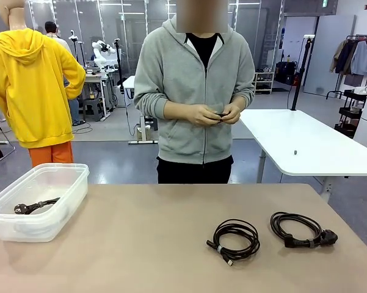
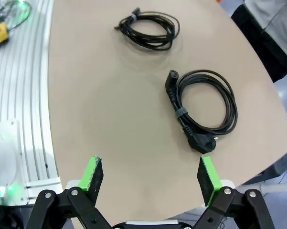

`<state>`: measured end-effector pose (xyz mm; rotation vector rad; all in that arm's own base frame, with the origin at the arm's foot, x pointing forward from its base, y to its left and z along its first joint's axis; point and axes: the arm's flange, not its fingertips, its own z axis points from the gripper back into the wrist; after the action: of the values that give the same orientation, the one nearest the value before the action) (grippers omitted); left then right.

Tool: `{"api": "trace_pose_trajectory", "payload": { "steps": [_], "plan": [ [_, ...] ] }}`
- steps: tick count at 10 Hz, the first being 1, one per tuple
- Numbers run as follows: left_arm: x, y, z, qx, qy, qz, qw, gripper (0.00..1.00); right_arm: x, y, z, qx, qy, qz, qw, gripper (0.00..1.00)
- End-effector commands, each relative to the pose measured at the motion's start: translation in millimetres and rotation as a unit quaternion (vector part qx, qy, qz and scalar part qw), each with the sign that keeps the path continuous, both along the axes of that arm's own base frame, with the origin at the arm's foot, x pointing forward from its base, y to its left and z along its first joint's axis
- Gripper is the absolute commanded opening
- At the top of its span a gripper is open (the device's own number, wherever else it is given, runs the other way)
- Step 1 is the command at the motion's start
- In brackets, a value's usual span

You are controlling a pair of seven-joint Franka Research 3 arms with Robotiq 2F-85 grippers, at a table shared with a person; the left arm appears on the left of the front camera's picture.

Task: Organize and store the cables.
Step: Place the Power Cable into the Organizing box.

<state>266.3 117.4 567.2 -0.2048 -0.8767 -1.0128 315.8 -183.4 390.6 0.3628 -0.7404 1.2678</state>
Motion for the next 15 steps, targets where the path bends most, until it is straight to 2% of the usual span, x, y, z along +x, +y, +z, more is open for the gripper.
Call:
{"api": "trace_pose_trajectory", "payload": {
  "steps": [1,3,5,8,11,15],
  "plan": [
    [1.9,-1.4,2.1,0.01,-0.002,0.007,1.0,1.0,3.4,40.5,22.8,-0.073,0.057,0.04,0.995,1.0],
    [1.9,-1.4,2.1,0.01,-0.002,0.007,1.0,1.0,30.1,75.8,34.4,-0.138,0.098,0.057,0.984,1.0],
    [1.9,-1.4,2.1,0.01,-0.002,0.007,1.0,1.0,45.1,97.3,44.0,-0.167,0.109,0.07,0.977,1.0],
    [1.9,-1.4,2.1,0.01,-0.002,0.007,1.0,1.0,67.8,118.7,38.8,-0.206,0.133,0.063,0.967,1.0],
    [1.9,-1.4,2.1,0.01,-0.002,0.007,1.0,1.0,103.1,138.3,10.1,-0.237,0.129,0.062,0.961,1.0],
    [1.9,-1.4,2.1,0.01,-0.002,0.007,1.0,1.0,127.0,148.3,-42.6,-0.239,0.143,0.047,0.959,1.0]
  ]
}}
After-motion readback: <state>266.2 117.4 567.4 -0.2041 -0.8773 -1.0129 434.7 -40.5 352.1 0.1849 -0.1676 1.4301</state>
